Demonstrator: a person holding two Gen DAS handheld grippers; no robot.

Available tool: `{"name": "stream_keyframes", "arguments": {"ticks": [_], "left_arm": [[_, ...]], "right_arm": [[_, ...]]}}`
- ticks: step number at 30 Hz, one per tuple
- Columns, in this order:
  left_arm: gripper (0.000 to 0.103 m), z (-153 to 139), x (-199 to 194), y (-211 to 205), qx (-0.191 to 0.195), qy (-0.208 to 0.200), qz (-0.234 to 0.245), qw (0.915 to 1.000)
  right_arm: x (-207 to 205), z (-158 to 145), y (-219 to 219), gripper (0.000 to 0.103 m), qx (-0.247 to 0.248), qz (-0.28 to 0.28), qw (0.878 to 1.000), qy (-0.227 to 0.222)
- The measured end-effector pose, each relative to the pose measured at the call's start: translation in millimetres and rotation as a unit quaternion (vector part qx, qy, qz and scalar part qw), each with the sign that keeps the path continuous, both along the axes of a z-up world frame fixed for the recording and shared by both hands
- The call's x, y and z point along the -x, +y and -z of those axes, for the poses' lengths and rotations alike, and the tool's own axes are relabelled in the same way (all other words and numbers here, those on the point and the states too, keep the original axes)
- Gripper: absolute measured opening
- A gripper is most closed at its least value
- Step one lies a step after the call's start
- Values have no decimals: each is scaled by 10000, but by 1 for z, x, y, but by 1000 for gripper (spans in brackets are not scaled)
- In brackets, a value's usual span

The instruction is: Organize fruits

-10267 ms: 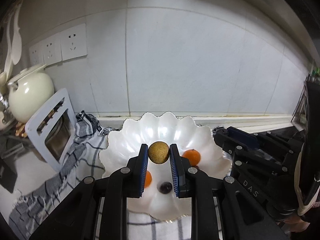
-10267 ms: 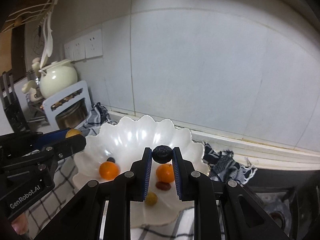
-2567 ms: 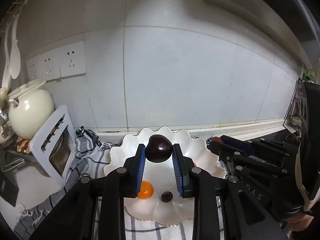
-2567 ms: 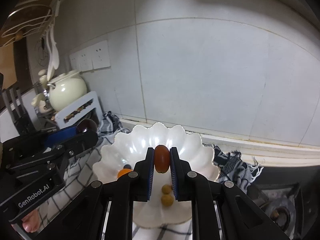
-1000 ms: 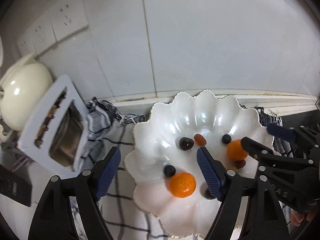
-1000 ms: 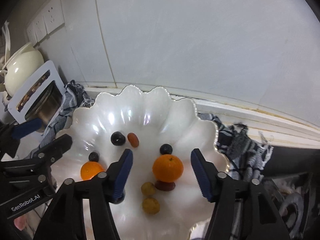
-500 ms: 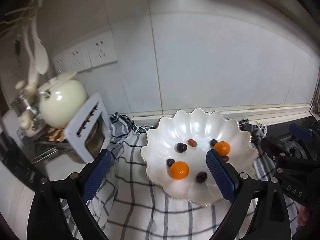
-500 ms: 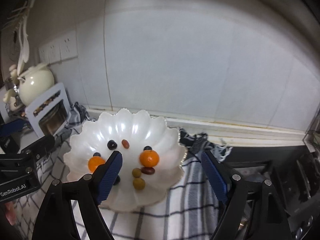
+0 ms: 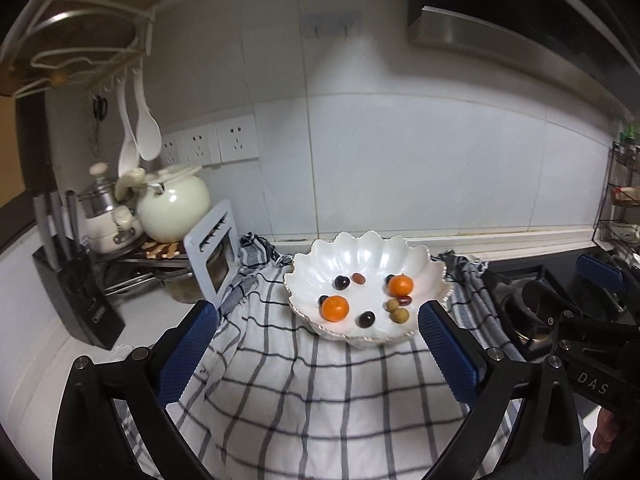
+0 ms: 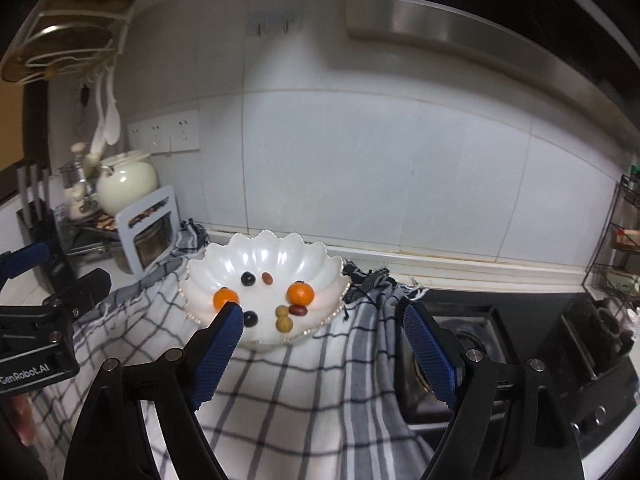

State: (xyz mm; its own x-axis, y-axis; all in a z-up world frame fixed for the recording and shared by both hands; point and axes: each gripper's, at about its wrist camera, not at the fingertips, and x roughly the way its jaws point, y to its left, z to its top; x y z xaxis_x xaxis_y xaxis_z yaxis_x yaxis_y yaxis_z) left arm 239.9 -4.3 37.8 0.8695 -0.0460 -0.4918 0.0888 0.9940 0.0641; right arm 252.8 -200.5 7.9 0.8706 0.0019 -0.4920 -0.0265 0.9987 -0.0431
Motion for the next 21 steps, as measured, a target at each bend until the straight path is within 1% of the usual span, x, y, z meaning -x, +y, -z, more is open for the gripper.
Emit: {"name": "stream_keyframes", "arguments": {"ticks": [2, 3, 9, 11, 15, 21], "left_arm": [[103, -3, 21, 1, 21, -53, 0, 10000], [103, -5, 31, 1, 11, -85, -19, 10000], [103, -15, 92, -1, -188, -420, -164, 9988], [103, -18, 107, -1, -176, -492, -154, 9985], [103, -24, 139, -2, -35, -544, -78, 9985], [103, -29, 184, -8, -63, -674, -8, 9977]], "right_arm": [[18, -3, -3, 84, -58, 15, 9999, -105], [30, -4, -4, 86, -53, 16, 9999, -133], [86, -11, -10, 87, -8, 27, 9995, -323], [103, -13, -11, 87, 11, 1, 9994, -359], [136, -17, -15, 87, -48, -29, 9992, -396], [180, -19, -25, 87, -80, 57, 9990, -429]]}}
